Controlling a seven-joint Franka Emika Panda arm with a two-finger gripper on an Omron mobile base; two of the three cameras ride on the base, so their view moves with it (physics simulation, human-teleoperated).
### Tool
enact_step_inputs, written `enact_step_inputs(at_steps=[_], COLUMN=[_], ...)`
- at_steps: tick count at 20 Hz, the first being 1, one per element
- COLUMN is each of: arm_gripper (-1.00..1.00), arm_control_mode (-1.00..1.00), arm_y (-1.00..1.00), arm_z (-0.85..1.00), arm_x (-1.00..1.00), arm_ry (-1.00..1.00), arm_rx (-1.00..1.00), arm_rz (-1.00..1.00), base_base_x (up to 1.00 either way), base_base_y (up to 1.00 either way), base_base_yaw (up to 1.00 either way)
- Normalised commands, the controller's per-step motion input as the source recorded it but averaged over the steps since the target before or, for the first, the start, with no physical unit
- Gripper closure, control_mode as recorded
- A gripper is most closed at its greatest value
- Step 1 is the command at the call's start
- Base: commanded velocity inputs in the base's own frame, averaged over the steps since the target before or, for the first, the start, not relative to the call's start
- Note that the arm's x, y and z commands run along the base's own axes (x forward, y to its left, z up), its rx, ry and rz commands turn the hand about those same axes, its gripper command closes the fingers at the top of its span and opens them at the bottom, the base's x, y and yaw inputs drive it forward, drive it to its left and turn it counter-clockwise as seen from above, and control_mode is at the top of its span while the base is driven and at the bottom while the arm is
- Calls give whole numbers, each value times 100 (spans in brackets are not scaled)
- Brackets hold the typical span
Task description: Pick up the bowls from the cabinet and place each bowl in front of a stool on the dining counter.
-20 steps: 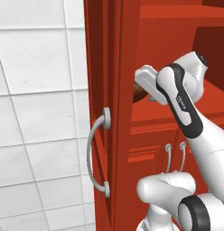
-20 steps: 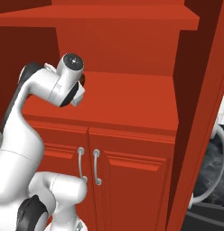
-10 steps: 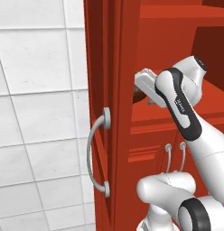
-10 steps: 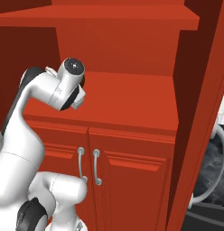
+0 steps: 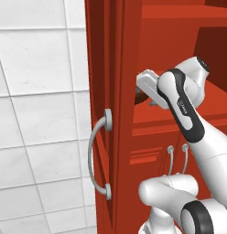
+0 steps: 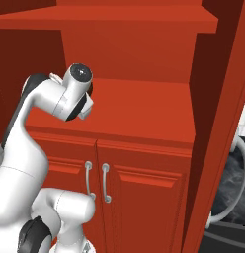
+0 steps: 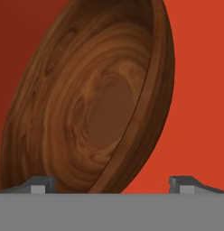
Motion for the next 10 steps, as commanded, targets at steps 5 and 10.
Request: enact_step_inputs(at_steps=[5,10], arm_gripper=[100,100], arm_control_mode=[-100,-100], arm_y=[0,0], arm_z=[0,0], arm_x=[0,0], arm_ry=[0,0], arm_rx=[0,0], arm_rz=[0,0], base_base_x=[0,0], base_base_y=[0,0], base_base_yaw=[0,0])
